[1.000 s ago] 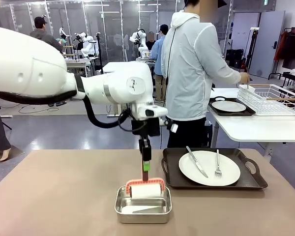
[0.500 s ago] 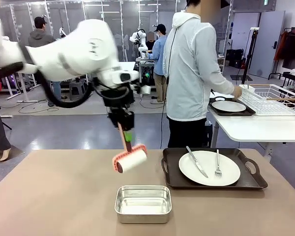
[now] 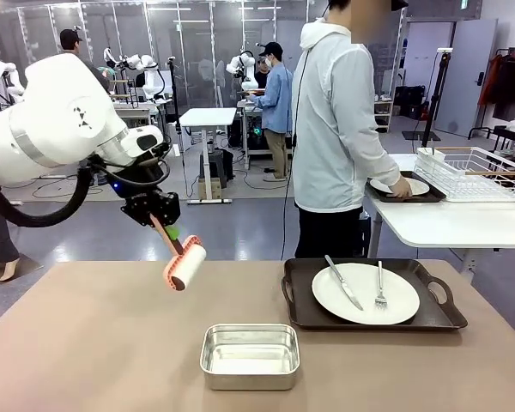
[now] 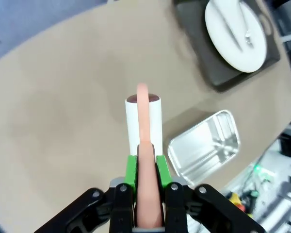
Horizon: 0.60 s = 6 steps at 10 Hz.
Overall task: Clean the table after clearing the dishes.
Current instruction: When the left (or right) Handle tray is removed, use the left hand (or right hand) to clean the left (or right) side of the table with the Lint Roller.
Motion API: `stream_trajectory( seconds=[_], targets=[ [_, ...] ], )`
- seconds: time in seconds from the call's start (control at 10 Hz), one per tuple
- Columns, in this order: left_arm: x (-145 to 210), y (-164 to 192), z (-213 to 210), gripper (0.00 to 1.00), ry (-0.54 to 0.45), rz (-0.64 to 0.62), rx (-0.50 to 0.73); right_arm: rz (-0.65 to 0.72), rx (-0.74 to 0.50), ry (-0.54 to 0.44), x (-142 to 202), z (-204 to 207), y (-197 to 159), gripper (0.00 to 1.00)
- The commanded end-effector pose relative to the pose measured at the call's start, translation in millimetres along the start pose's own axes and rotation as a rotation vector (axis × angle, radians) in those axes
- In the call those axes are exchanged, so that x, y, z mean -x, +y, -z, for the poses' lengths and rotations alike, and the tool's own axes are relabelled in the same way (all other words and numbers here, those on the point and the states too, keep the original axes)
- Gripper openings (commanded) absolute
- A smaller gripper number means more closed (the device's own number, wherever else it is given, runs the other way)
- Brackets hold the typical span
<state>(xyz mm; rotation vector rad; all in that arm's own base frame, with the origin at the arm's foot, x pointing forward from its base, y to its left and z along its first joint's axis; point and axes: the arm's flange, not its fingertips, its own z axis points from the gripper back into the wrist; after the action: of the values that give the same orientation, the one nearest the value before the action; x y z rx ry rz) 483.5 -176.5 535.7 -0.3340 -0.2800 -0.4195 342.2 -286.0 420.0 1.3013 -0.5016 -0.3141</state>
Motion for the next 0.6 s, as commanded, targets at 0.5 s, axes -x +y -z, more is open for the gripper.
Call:
stream_trajectory(
  seconds=[0.5],
  targets=[
    [-18.6, 59.7, 9.1, 0.21, -0.032, -0.244, 0.154, 0.0, -0.007, -0.004, 2.0, -0.6, 4.2, 1.0]
  ],
)
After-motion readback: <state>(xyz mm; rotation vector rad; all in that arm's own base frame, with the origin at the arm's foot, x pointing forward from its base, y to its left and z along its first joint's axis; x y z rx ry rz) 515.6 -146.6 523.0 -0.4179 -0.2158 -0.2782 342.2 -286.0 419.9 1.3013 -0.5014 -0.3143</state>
